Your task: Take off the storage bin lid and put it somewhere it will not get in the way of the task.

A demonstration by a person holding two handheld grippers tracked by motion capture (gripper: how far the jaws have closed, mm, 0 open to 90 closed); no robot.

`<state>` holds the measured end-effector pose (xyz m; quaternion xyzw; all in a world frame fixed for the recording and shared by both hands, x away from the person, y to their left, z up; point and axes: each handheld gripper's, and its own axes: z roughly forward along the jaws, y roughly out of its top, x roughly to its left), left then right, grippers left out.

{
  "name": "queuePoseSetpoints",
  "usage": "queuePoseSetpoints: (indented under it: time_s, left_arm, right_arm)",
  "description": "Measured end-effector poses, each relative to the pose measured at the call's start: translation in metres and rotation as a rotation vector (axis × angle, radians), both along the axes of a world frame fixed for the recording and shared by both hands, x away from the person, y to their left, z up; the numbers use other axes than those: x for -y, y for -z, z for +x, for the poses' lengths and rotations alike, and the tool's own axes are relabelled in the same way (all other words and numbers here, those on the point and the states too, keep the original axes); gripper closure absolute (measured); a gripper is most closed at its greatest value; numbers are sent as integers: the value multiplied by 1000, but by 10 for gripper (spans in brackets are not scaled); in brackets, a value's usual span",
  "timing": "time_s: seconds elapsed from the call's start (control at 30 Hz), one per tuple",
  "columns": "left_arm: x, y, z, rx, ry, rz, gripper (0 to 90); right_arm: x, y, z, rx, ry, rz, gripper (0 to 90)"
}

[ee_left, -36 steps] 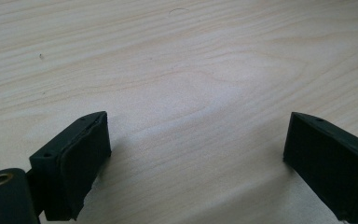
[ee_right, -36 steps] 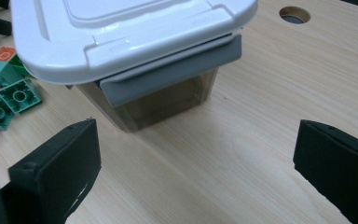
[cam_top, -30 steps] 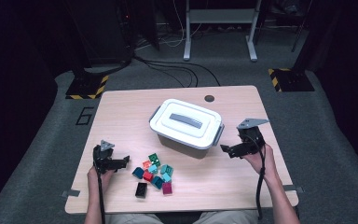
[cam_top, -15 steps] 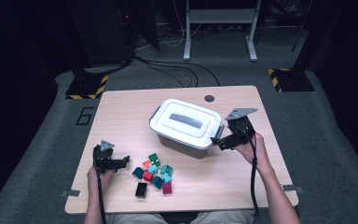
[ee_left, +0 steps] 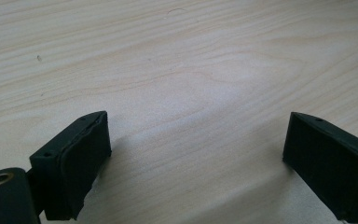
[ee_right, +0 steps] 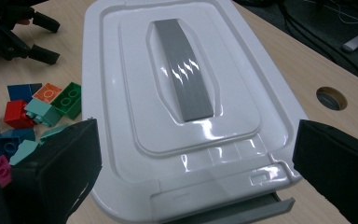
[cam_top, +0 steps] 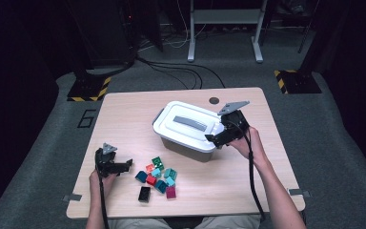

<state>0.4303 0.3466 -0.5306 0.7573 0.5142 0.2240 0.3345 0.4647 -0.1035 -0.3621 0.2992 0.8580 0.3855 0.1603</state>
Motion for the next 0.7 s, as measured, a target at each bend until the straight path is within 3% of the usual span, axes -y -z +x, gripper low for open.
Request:
queuePoseSetpoints:
  time_s: [0.27, 0.7]
  left_arm:
    - [0, 0, 0, 0, 1, 1, 72]
    - [0, 0, 0, 0, 2, -1, 72]
  right_arm:
    - [-18, -8, 15, 15, -32, -22, 0]
    - [-42, -10, 32, -15, -60, -50, 0]
